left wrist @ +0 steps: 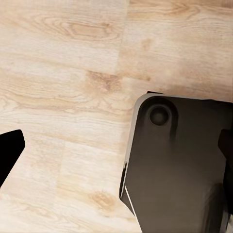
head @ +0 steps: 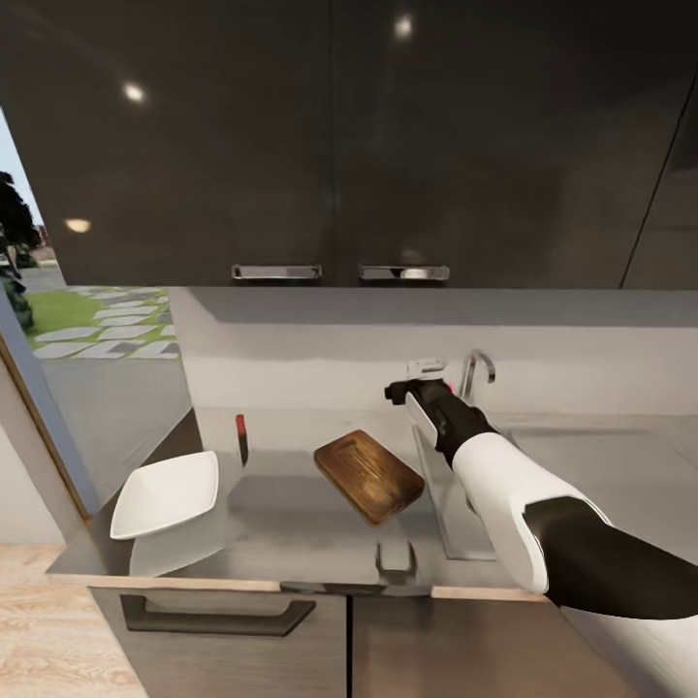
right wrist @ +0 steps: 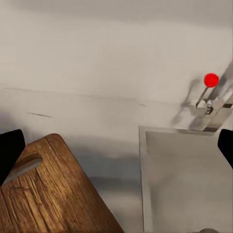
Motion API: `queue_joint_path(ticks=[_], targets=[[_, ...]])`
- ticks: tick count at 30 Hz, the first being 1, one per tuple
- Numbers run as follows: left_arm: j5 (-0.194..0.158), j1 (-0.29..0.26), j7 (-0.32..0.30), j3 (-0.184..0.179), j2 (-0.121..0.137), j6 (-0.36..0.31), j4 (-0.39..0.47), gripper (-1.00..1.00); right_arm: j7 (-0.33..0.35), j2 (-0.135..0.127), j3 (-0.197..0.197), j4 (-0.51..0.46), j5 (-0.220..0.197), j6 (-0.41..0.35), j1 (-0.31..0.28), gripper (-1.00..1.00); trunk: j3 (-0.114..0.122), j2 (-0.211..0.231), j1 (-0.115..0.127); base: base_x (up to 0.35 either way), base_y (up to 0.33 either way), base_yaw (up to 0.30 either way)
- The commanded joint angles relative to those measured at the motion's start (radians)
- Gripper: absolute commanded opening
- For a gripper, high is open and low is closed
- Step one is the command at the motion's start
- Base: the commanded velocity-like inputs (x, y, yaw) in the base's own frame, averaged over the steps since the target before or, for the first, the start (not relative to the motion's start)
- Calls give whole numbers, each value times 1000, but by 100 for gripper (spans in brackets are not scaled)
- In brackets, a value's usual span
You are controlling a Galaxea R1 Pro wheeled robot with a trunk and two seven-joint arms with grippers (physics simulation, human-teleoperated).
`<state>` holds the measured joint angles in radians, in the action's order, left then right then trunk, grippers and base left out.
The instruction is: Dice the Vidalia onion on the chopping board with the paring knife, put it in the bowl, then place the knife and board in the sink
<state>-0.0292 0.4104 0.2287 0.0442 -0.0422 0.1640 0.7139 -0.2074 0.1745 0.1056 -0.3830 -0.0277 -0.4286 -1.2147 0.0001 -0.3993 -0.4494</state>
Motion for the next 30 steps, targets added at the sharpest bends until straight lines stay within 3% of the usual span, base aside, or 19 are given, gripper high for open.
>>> queue_joint_path(ticks=[1,14,21,30], targets=[[-3,1,0,2,-1,2,0,100,15,0,6,8,-2,-6,0,100,0,-1,-1,81,0,0],[-3,-2,0,2,-1,2,-43,100,164,0,13,71,5,-11,0,100,0,-1,-1,15,0,0],[-3,-3,0,2,-1,2,-49,100,275,0,75,88,15,-9,0,100,0,-1,-1,0,0,0],[-3,-3,0,2,-1,2,-50,100,292,0,87,88,17,-8,0,100,0,-1,-1,0,0,0]])
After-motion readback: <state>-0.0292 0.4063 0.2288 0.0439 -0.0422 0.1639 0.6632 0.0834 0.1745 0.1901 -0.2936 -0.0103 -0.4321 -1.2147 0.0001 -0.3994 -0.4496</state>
